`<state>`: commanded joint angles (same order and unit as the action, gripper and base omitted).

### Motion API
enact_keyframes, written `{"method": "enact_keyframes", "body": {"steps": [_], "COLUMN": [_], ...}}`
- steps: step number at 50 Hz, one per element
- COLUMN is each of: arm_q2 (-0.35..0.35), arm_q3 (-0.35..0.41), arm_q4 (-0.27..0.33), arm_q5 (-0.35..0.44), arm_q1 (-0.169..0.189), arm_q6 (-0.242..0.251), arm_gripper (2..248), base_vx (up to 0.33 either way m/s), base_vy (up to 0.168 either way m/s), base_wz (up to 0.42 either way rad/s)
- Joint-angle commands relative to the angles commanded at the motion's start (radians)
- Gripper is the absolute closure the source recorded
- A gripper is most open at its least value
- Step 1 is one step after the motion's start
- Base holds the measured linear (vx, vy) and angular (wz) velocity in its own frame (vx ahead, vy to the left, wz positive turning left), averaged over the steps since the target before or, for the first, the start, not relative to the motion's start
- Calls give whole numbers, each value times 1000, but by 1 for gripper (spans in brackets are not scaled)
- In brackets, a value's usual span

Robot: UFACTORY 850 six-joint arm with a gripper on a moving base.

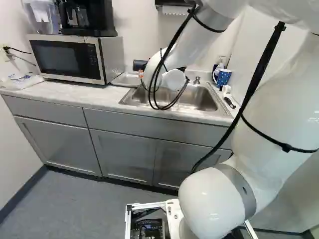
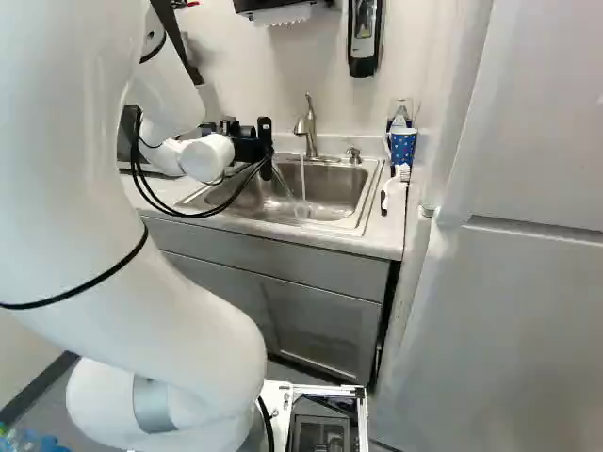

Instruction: Rinse the cup and place it in the tray

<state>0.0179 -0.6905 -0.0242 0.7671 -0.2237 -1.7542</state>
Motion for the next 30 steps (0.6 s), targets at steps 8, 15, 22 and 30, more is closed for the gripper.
{"method": "enact_keyframes", "body": {"steps": [8, 15, 22, 30], "arm_q2": [0, 0, 0, 0], "arm_q3": [0, 0, 0, 0], "arm_q4": [0, 0, 0, 0], "arm_q5": [0, 0, 0, 0], "arm_q1": [0, 0, 0, 0], "arm_q6": [-84, -126, -126, -126], "arm_gripper": [127, 127, 127, 127], "base_vx": [0, 0, 0, 0], "base_vy": [0, 0, 0, 0], "base_wz": [0, 0, 0, 0]}}
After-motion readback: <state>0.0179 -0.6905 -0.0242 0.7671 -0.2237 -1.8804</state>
